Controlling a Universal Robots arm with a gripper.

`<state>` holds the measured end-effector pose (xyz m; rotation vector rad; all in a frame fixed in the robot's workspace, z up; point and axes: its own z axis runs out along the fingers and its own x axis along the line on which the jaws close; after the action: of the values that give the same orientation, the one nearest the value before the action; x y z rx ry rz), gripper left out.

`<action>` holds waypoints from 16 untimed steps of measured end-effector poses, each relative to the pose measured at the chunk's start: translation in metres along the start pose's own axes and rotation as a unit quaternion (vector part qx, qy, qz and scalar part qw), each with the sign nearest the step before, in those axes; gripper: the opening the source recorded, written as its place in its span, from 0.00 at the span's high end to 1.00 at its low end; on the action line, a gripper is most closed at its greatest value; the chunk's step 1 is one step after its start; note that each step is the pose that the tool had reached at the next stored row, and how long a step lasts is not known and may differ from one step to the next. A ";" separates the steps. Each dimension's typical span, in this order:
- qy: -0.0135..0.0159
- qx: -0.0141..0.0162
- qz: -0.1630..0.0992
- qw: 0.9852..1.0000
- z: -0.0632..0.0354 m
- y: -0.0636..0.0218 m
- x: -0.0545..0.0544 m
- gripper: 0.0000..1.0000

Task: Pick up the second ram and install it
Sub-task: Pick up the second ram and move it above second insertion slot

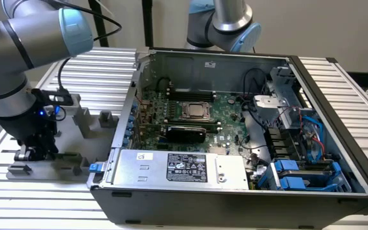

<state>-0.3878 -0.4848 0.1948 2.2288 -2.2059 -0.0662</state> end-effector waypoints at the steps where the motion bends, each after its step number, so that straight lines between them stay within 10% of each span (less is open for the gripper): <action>1: 0.000 0.000 0.000 1.000 0.0001 0.0000 0.000 1.00; 16: 0.000 0.000 0.004 1.000 0.0002 0.0000 0.000 1.00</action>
<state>-0.3878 -0.4847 0.1946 2.2208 -2.2138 -0.0652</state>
